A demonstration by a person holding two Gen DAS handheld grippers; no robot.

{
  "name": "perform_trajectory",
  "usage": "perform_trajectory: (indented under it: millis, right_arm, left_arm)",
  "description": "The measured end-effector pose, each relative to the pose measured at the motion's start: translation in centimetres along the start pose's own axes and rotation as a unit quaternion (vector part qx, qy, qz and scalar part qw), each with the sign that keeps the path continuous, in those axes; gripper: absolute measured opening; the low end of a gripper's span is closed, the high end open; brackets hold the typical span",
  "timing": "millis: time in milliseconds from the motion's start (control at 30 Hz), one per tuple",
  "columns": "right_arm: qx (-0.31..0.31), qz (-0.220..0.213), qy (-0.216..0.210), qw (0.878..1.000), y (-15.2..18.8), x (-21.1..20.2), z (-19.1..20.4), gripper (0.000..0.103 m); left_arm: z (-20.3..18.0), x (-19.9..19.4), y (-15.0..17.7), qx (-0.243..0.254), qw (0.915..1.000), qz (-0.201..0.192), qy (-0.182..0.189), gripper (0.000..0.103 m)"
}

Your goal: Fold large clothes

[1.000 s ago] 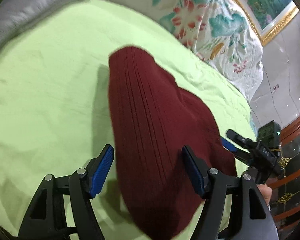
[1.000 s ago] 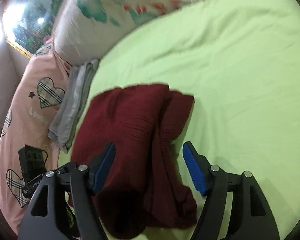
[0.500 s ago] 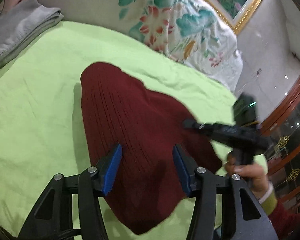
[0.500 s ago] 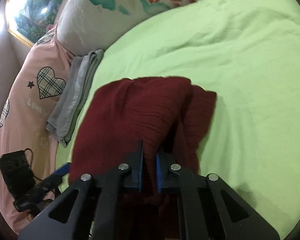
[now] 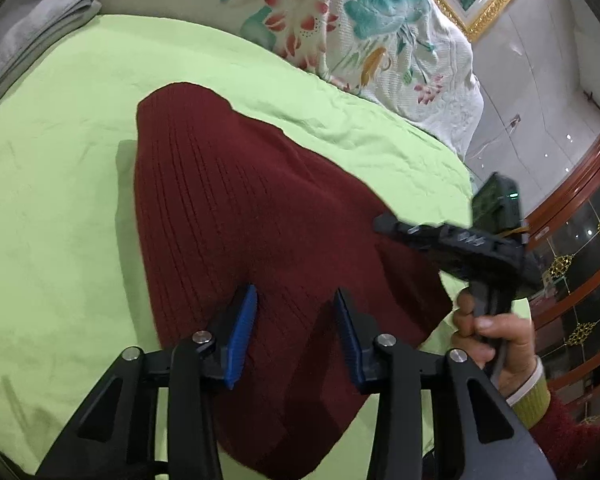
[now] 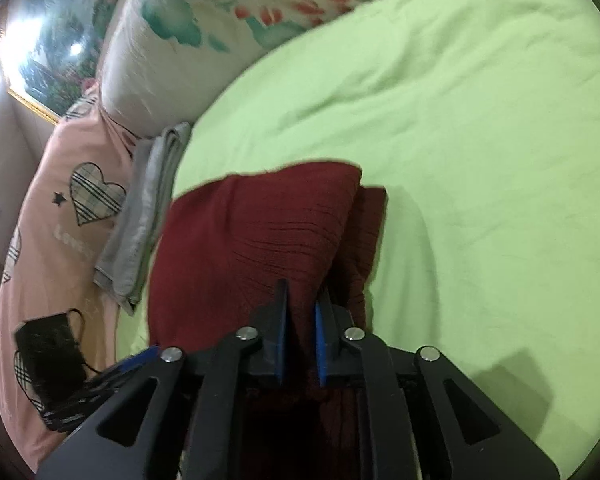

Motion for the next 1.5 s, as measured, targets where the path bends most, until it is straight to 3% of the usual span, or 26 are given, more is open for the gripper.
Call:
perform_trajectory:
  millis: [133, 233, 367, 433, 533, 567, 633, 833, 967, 1133, 1400, 1433, 1500]
  right_arm:
    - [-0.024, -0.04, 0.008, 0.999, -1.6, -3.1, 1.9, 0.015]
    - [-0.045, -0.06, -0.035, 0.997, -1.8, -5.6, 5.2, 0.015]
    - [-0.067, -0.021, -0.081, 0.994, 1.1, -4.9, 8.2, 0.015]
    - [-0.066, -0.006, -0.05, 0.997, 2.5, -3.5, 6.4, 0.015]
    - [-0.013, 0.009, -0.001, 1.0, 4.0, -1.4, 1.3, 0.009]
    - [0.004, 0.009, -0.005, 1.0, 4.3, -1.1, 0.5, 0.003]
    - [0.049, 0.007, -0.024, 0.999, 4.8, -0.8, -0.9, 0.0]
    - [0.036, -0.046, -0.063, 0.996, 2.7, -4.5, 1.8, 0.004]
    - [0.046, -0.015, -0.014, 0.999, 4.2, -3.2, -0.9, 0.004]
    - [0.052, -0.021, -0.011, 0.998, 4.7, -3.6, -1.0, 0.004]
    - [0.002, -0.041, -0.058, 0.997, 4.4, -6.5, 4.2, 0.005]
    - [-0.001, -0.037, -0.053, 0.998, 4.6, -6.3, 4.1, 0.005]
    - [-0.009, -0.02, -0.001, 1.0, 5.6, -5.2, 2.1, 0.005]
  left_arm:
    - [-0.1, -1.4, -0.6, -0.003, 0.9999, -0.005, -0.009, 0.038]
    - [-1.1, -3.5, -0.9, -0.02, 0.9994, -0.026, 0.008, 0.039]
    - [-2.2, -4.5, 0.4, -0.015, 0.9993, -0.026, 0.022, 0.039]
    - [-1.4, -3.7, 1.7, -0.008, 0.9999, -0.009, -0.004, 0.035]
    - [-0.2, -3.1, 2.7, -0.024, 0.9997, -0.003, -0.003, 0.027]
    - [0.0, -3.0, 2.8, -0.03, 0.9995, -0.003, 0.0, 0.026]
    - [0.2, -3.0, 2.7, -0.045, 0.999, -0.002, 0.008, 0.025]
    - [0.0, -3.6, 2.3, -0.038, 0.9993, -0.004, 0.005, 0.026]
    - [0.1, -3.3, 2.4, -0.048, 0.9988, -0.007, 0.007, 0.026]
    - [0.3, -3.7, 2.5, -0.049, 0.9988, -0.007, -0.001, 0.026]
    - [-1.0, -6.0, 2.9, -0.029, 0.9994, -0.014, 0.007, 0.029]
    - [-1.0, -5.8, 3.3, -0.019, 0.9998, -0.011, -0.001, 0.029]
    - [-0.6, -5.1, 4.0, -0.009, 0.9998, 0.0, -0.018, 0.028]
Point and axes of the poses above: each gripper's, at about its wrist camera, not at the fingertips, and x roughly the way its jaws point, z to its left, y to its underside, the point moved 9 cm from there along x, roughly the way its jaws point, and after that the axes turned 15 degrees about -z, right-handed, at the moved point
